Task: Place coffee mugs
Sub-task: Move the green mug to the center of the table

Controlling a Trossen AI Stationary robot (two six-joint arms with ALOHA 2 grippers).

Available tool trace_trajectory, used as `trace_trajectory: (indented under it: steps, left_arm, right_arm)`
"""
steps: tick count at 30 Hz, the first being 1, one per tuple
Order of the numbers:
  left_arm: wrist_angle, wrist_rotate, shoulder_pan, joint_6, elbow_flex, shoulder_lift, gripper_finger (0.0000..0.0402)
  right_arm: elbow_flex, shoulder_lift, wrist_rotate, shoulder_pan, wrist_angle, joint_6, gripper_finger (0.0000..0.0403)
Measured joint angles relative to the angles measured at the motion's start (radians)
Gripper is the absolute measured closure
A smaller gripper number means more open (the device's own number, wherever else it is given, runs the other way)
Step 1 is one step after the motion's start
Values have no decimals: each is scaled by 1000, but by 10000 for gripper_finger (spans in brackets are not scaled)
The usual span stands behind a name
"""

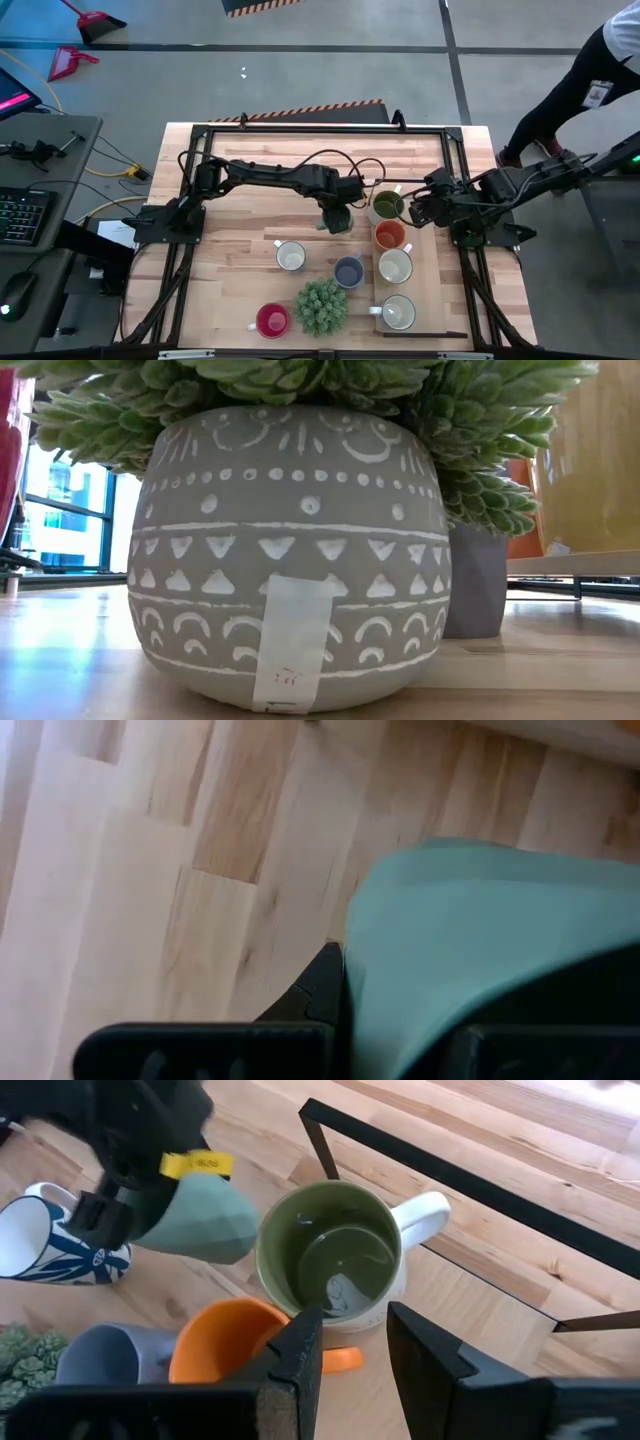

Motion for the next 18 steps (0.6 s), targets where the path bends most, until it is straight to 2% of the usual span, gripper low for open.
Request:
trace_trajectory:
  steps: [14, 18]
  left_arm:
    - [14, 21, -11, 20, -2, 25, 393]
    - [19, 30, -10, 21, 0, 25, 379]
  right_arm:
    - [0, 0, 0, 0, 8, 0, 309]
    - [0, 0, 0, 0, 10, 0, 309]
